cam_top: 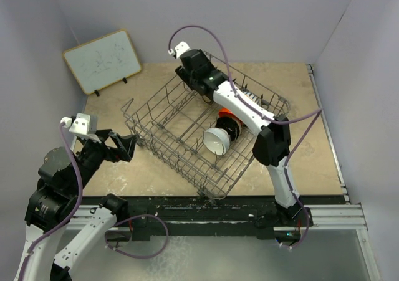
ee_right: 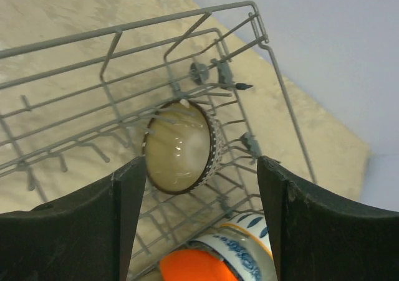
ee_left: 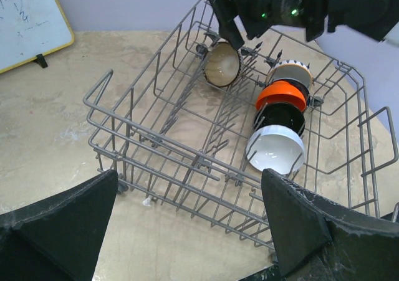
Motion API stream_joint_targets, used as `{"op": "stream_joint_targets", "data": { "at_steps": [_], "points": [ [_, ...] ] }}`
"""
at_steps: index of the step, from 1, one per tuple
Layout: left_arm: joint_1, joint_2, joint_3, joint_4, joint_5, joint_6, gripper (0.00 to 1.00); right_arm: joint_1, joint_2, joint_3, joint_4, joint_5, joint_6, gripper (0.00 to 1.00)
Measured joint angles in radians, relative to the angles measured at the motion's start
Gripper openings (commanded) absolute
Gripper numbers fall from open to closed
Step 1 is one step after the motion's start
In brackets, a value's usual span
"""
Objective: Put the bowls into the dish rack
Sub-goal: Adjust the bowl in the dish rack.
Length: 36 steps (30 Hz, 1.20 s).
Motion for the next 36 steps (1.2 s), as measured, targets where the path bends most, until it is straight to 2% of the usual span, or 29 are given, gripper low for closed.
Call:
{"op": "stream_joint_targets", "data": {
  "at_steps": [3, 9, 18, 25, 30, 33, 34, 36],
  "points": [
    [0.000, 0.000, 0.000, 0.000, 0.001, 0.000, 0.99, -0.043, -0.027, 0.032, -0.097, -0.111, 0.124, 0.70],
    [0.000, 0.005, 0.000, 0.000, 0.001, 0.000, 0.99, -0.119, -0.032, 0.016, -0.210, -0.145, 0.261, 0.71],
    [0.000, 0.030, 0.003, -0.010, 0.001, 0.000, 0.99, -0.124, 0.031, 0.006, -0.241, -0.151, 0.334, 0.69],
    [0.000, 0.046, 0.004, -0.023, -0.001, 0.000, 0.99, -0.139, 0.137, 0.006, -0.223, -0.112, 0.344, 0.62],
    [0.000, 0.050, 0.004, -0.024, -0.008, 0.000, 0.99, -0.145, 0.165, -0.005, -0.168, -0.043, 0.338, 0.43],
    [0.000, 0.053, 0.004, -0.024, -0.011, 0.000, 0.99, -0.145, 0.165, -0.013, -0.134, -0.006, 0.335, 0.06],
    [0.000, 0.053, 0.004, -0.024, -0.012, 0.000, 0.99, -0.145, 0.165, -0.015, -0.119, 0.014, 0.332, 0.00],
    [0.000, 0.053, 0.004, -0.024, -0.013, 0.000, 0.99, -0.146, 0.168, -0.017, -0.058, 0.083, 0.334, 0.00]
  ]
}}
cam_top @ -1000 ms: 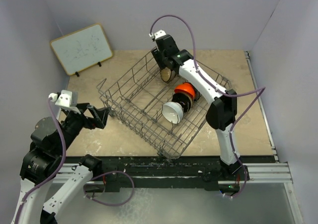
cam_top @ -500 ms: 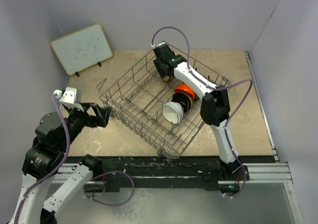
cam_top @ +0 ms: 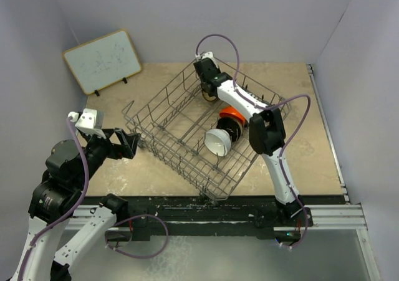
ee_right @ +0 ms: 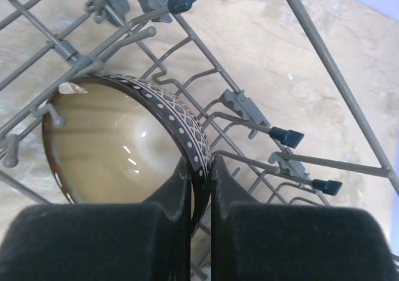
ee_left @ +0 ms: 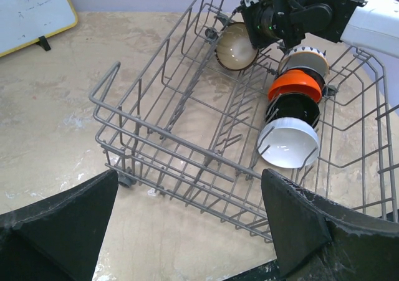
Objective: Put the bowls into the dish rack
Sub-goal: Adjust the bowl in the dish rack.
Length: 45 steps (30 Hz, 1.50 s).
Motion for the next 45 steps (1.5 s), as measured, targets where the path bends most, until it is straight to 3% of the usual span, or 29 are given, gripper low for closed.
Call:
{"op": "stream_joint_targets", "data": {
  "at_steps": [6, 12, 19, 26, 29, 39, 45],
  "points": [
    [0.000, 0.000, 0.000, 0.001, -0.002, 0.000, 0.99, 0.010, -0.019, -0.080, 0.081, 0.130, -0.064, 0.00],
    [0.000, -0.010, -0.006, 0.005, -0.002, 0.000, 0.99, 0.032, -0.084, -0.275, 0.362, 0.231, -0.261, 0.00],
    [0.000, -0.031, -0.008, 0.011, -0.002, 0.003, 0.99, 0.041, -0.134, -0.500, 0.916, 0.369, -0.793, 0.00],
    [0.000, -0.050, -0.020, 0.018, -0.002, 0.004, 0.99, 0.069, -0.131, -0.491, 1.625, 0.433, -1.426, 0.00],
    [0.000, -0.060, -0.026, 0.018, -0.002, 0.004, 0.99, 0.076, -0.134, -0.480, 1.813, 0.451, -1.567, 0.00],
    [0.000, -0.122, -0.037, 0.013, -0.002, 0.003, 0.99, 0.103, -0.113, -0.554, 1.984, 0.542, -1.911, 0.00],
    [0.000, -0.142, -0.035, -0.019, -0.002, 0.002, 0.99, 0.134, -0.111, -0.640, 1.984, 0.602, -1.971, 0.00]
  ]
}}
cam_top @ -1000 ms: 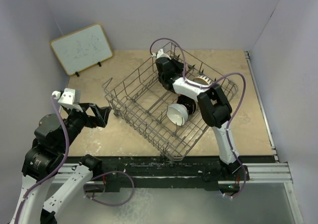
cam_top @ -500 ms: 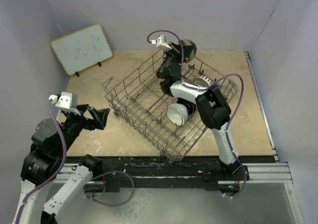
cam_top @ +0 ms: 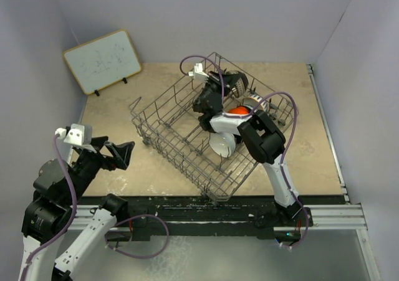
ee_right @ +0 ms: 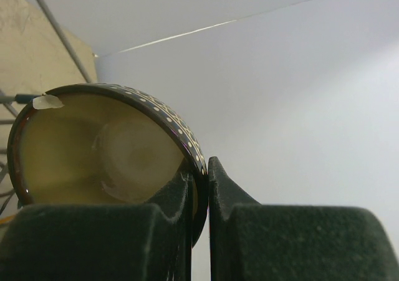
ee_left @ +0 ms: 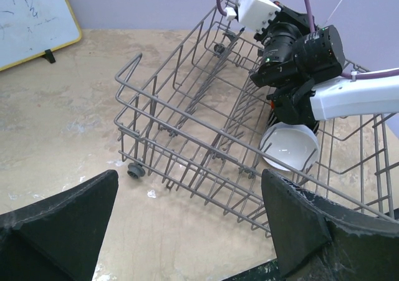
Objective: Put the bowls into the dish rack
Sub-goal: Adjust the bowl in the dish rack.
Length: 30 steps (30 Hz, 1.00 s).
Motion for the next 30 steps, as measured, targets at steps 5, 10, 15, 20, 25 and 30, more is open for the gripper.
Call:
{"op": "stream_joint_targets", "data": {
  "at_steps": [5, 10, 15, 20, 25, 30],
  "points": [
    [0.000, -0.025, 0.011, -0.024, 0.001, -0.003, 0.99, 0.013, 0.000, -0.006, 0.006, 0.040, -0.021, 0.00],
    [0.000, -0.063, 0.023, -0.053, 0.001, -0.012, 0.99, 0.010, 0.005, -0.006, 0.010, 0.066, -0.015, 0.00],
    [0.000, -0.068, 0.062, -0.090, 0.000, -0.012, 0.99, 0.000, 0.028, -0.003, 0.014, 0.089, -0.004, 0.00],
    [0.000, -0.073, 0.079, -0.105, -0.001, -0.013, 0.99, -0.010, 0.037, -0.006, 0.018, 0.091, 0.029, 0.00],
    [0.000, -0.075, 0.080, -0.115, -0.001, -0.014, 0.99, -0.014, 0.042, -0.002, 0.035, 0.089, 0.081, 0.00],
    [0.000, -0.075, 0.091, -0.116, -0.003, -0.021, 0.99, -0.014, 0.043, 0.015, -0.001, 0.087, 0.237, 0.00]
  ]
}}
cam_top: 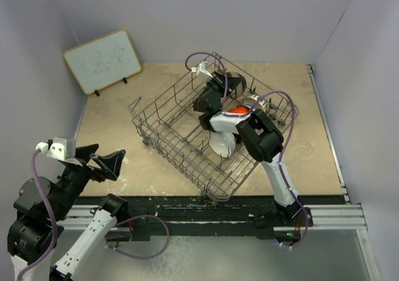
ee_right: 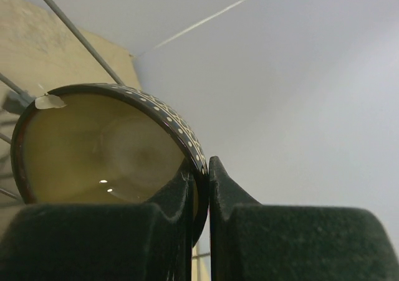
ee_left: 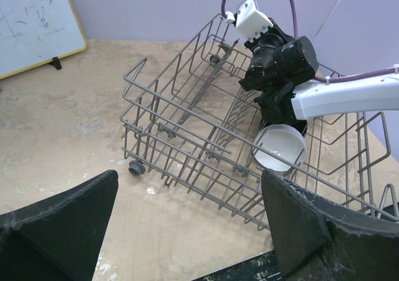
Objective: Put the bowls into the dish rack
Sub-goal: Adjust the bowl in the dish rack.
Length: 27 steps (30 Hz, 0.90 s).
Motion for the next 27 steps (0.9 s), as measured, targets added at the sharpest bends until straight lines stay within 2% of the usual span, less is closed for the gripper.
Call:
{"op": "stream_joint_targets", "data": {
  "at_steps": [2, 6, 11, 15, 21, 27],
  "points": [
    [0.000, 0.000, 0.006, 0.000, -0.001, -0.002, 0.99, 0.000, -0.001, 0.006, -0.056, -0.011, 0.088, 0.00],
    [0.000, 0.000, 0.011, 0.000, -0.002, -0.007, 0.99, -0.001, -0.002, 0.022, -0.282, -0.058, 0.353, 0.00],
    [0.000, 0.000, 0.013, 0.000, -0.002, -0.007, 0.99, 0.014, -0.002, 0.023, -0.610, -0.118, 0.651, 0.00],
    [0.000, 0.000, 0.017, 0.000, -0.004, -0.008, 0.99, 0.007, -0.005, 0.078, -0.958, -0.208, 0.949, 0.00],
    [0.000, 0.000, 0.018, 0.000, -0.005, -0.007, 0.99, -0.022, -0.070, 0.100, -1.226, -0.349, 1.184, 0.00],
    [0.000, 0.000, 0.018, 0.002, -0.007, -0.007, 0.99, -0.052, -0.169, 0.113, -1.442, -0.522, 1.335, 0.00]
  ]
}}
